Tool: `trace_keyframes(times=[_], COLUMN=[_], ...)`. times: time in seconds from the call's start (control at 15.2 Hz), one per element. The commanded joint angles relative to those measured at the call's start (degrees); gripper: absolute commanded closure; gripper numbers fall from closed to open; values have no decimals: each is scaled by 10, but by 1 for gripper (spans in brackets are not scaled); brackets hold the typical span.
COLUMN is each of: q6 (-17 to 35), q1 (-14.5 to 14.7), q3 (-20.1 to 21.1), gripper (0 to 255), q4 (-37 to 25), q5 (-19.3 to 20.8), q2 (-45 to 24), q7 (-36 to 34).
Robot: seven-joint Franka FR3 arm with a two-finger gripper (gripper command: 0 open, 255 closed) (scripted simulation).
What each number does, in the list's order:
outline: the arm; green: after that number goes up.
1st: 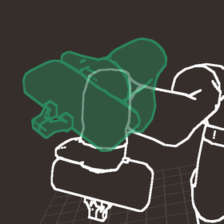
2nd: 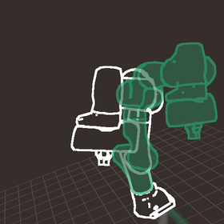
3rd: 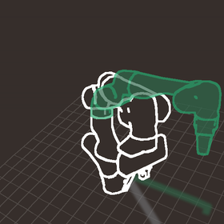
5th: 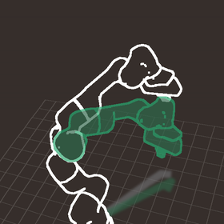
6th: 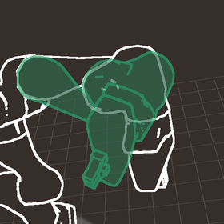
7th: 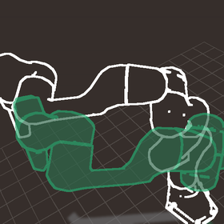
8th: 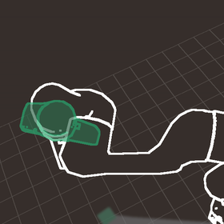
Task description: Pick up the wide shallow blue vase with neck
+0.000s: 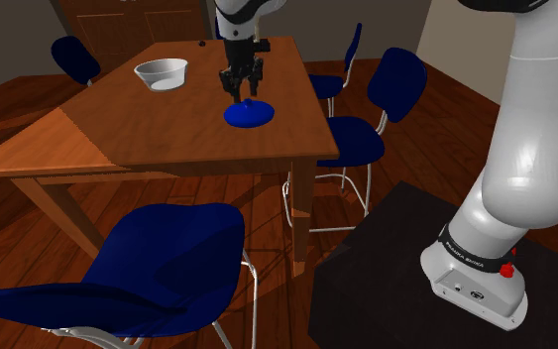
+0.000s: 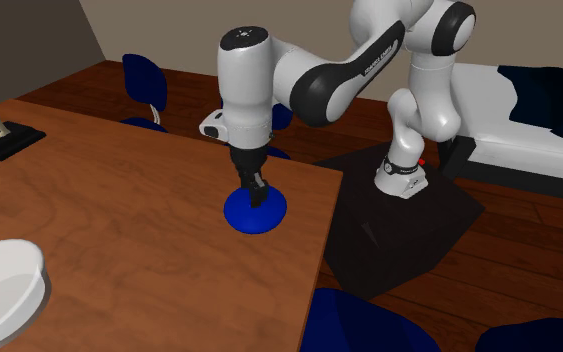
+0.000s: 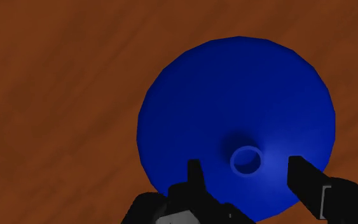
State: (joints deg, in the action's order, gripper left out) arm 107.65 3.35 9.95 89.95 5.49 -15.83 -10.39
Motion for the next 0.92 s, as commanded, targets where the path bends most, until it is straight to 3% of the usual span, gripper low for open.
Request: trace_keyframes(times=[0.0,0.53,0.86], q6=[2,2,-36], q1=[0,0,1], q3=[0,0,1], gripper=[255,255,255], q4=[2,2,-34], q5=[0,0,-1], q2=[0,1,2], q7=[0,0,2])
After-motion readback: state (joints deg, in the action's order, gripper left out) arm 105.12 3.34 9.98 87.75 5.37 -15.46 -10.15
